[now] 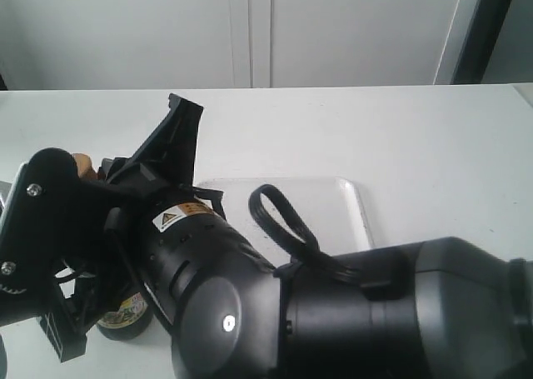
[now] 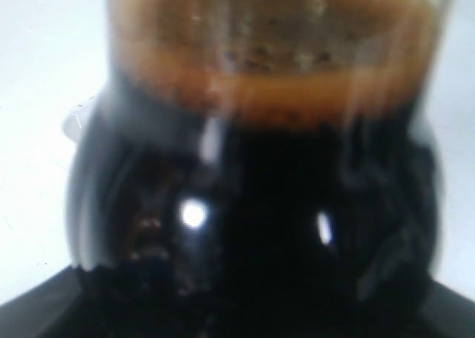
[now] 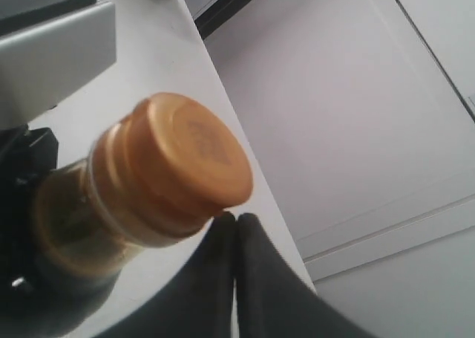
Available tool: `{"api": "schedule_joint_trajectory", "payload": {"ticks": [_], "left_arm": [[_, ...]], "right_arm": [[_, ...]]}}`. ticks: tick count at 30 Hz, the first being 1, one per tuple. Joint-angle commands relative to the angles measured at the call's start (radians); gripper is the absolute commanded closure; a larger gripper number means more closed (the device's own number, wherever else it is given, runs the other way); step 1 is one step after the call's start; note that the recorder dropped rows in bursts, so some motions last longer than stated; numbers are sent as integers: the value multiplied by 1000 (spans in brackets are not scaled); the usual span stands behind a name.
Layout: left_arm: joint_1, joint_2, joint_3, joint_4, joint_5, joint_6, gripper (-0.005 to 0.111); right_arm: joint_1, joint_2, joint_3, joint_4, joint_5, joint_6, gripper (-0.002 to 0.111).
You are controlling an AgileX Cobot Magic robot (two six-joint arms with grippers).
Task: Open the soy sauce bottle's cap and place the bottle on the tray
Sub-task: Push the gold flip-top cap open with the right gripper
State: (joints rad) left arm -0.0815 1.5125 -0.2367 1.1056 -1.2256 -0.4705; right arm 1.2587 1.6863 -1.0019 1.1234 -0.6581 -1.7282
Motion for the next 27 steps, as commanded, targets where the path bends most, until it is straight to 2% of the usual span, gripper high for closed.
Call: {"api": "schedule_joint_trajectory", "payload": {"ticks": [1, 27], "left_arm": [[-3, 1, 5, 21, 5, -4, 107], [-3, 1, 5, 21, 5, -4, 107]], "right_arm": [[16, 37, -9, 0, -16, -7, 108], [61, 41, -76, 52, -47, -137, 108]]}}
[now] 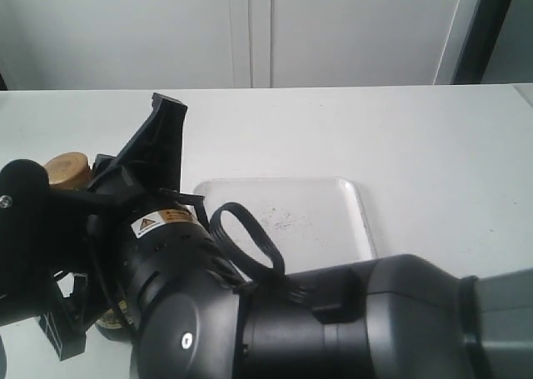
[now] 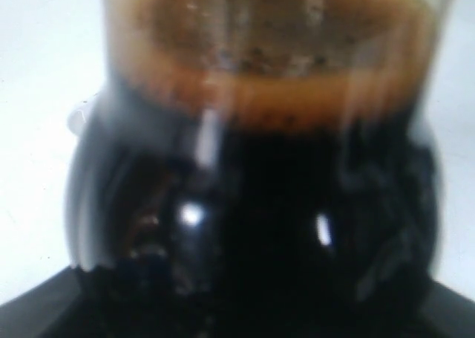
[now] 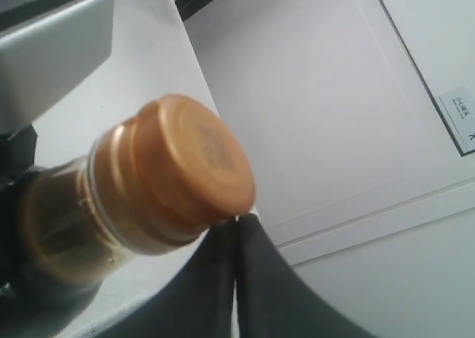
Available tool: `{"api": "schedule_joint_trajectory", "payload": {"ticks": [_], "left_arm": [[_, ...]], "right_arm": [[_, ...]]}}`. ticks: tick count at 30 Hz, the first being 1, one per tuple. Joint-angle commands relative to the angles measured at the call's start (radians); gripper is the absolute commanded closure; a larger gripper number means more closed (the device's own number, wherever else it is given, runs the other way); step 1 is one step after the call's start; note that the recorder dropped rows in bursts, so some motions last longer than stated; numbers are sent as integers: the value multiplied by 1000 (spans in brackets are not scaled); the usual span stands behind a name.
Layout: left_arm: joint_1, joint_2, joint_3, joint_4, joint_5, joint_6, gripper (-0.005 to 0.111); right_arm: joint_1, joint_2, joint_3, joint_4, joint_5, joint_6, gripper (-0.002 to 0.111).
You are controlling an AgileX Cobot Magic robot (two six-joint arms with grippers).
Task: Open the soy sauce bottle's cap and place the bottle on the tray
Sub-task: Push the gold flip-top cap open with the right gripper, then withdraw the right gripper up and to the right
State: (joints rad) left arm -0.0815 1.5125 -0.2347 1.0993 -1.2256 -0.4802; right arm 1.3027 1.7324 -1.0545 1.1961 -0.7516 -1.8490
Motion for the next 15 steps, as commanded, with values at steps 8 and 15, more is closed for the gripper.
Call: {"api": "schedule_joint_trajectory", "payload": {"ticks": [8, 15], "left_arm": [[-3, 1, 3, 27, 5, 5, 107], [-3, 1, 3, 27, 5, 5, 107]], "right_arm": [[17, -5, -66, -17, 58, -17, 108], [17, -5, -137, -23, 116, -34, 108]]}}
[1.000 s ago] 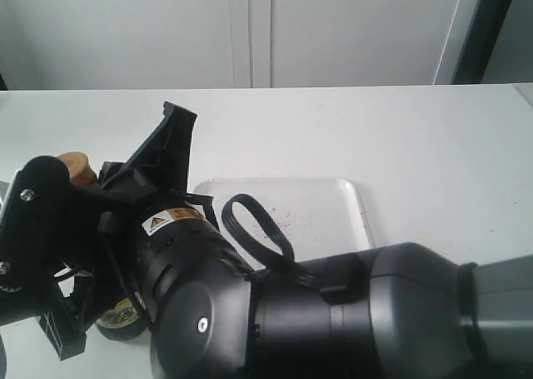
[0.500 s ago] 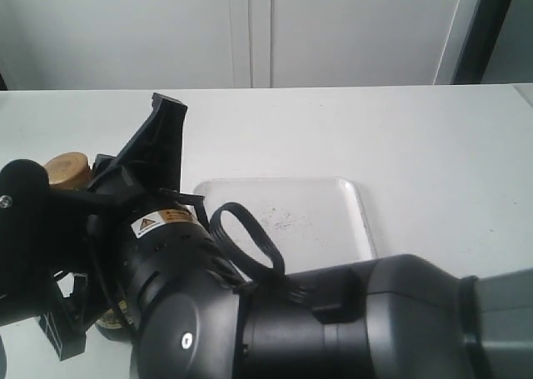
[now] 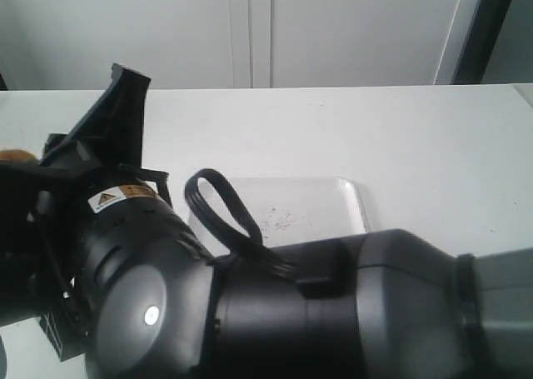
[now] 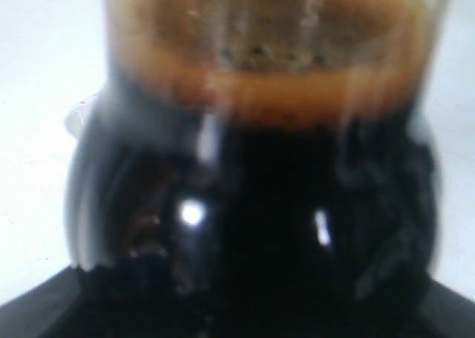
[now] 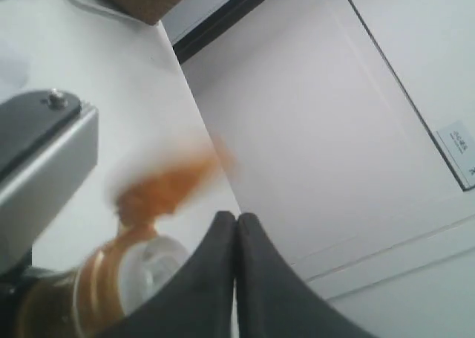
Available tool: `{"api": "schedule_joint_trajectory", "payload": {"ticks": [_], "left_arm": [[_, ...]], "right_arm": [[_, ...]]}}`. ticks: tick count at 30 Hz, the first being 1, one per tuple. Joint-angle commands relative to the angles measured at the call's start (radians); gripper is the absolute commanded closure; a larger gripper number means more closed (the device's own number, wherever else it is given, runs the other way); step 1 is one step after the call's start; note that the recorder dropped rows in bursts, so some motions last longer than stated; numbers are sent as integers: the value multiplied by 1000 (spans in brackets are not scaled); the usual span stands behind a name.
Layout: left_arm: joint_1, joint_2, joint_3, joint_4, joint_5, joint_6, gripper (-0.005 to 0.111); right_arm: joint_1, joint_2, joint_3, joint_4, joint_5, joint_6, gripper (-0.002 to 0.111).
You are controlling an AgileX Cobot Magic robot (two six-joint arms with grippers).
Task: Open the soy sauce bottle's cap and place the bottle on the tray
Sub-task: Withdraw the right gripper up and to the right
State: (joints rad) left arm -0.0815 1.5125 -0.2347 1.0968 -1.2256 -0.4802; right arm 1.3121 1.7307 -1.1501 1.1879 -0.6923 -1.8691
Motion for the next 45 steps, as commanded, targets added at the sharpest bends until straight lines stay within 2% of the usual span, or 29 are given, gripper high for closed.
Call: {"api": "schedule_joint_trajectory", "payload": {"ticks": [1, 6, 12, 20, 25, 30, 34, 45], "left_arm": [[-3, 1, 3, 30, 5, 5, 107], [-3, 1, 3, 30, 5, 5, 107], [-3, 1, 3, 34, 5, 6, 107], [-3, 1, 3, 34, 5, 2, 107], [-3, 1, 3, 34, 5, 2, 107], [-3, 1, 3, 34, 5, 2, 107], [-3, 1, 3, 34, 5, 2, 107], [-3, 1, 3, 34, 5, 2, 107]], "right_arm": [[7, -4, -55, -15, 72, -12, 108], [3, 6, -100, -5, 86, -12, 108], [-72, -16, -121, 154, 115, -15, 108], [-273, -66, -121, 324, 453, -12, 108], [-375, -82, -118, 356, 623, -12, 108], [-470, -82, -118, 354, 870, -12, 108], [-545, -82, -118, 255, 1049, -4, 108], [-741, -82, -118, -368, 1455, 309, 108]]}}
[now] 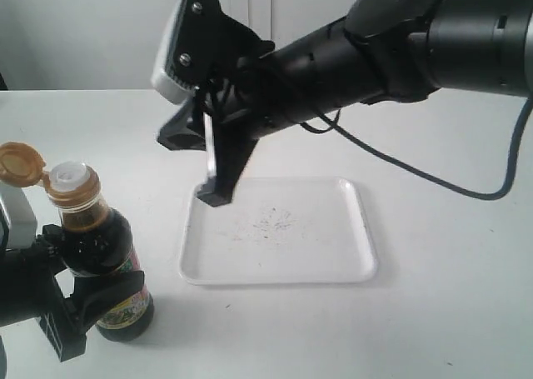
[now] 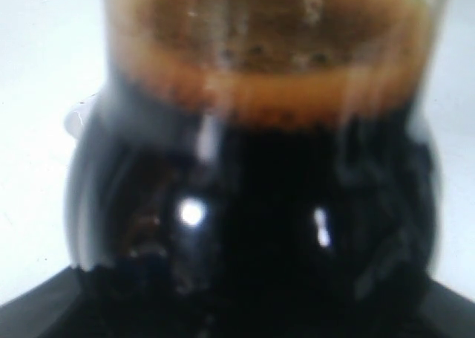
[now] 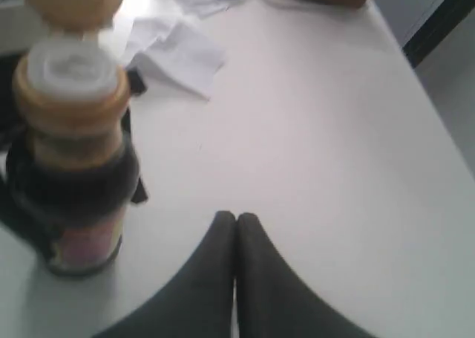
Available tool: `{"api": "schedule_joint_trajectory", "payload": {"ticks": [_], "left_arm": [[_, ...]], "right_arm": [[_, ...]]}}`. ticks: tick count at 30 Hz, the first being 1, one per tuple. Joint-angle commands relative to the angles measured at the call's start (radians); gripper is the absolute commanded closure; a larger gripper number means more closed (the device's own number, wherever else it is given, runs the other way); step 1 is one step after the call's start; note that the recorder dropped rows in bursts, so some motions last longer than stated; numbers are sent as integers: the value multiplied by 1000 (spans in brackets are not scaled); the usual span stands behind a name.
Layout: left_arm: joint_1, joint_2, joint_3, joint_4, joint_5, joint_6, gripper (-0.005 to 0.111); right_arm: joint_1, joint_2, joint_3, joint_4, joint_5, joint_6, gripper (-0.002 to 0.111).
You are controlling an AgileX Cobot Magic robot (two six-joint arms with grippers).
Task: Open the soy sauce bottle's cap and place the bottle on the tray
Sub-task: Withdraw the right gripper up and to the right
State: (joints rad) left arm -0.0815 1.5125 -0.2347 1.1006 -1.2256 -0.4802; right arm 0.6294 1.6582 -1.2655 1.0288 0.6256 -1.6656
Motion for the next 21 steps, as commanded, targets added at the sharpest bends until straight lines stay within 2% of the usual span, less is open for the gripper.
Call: {"api": "schedule_joint_trajectory", "payload": {"ticks": [1, 5, 8, 15, 18, 21], "left_arm": [[-3, 1, 3, 28, 5, 2, 107], [-3, 1, 3, 24, 5, 2, 107], [-3, 1, 3, 13, 5, 2, 107], [-3, -1, 3, -15, 5, -13, 107], [-3, -1, 3, -27, 5, -13, 107], [-3, -42, 3, -29, 5, -19, 107]], "right_arm": [[-71, -9, -2, -272, 169, 138, 108], [-116, -9, -2, -504, 223, 350, 108], [-191, -9, -8, -703, 224, 672, 108], [-378, -15, -14, -848, 141, 1194, 108], [-409, -32, 10, -890, 105, 1334, 108], [-411, -91, 126, -888, -93, 1360, 108]]}}
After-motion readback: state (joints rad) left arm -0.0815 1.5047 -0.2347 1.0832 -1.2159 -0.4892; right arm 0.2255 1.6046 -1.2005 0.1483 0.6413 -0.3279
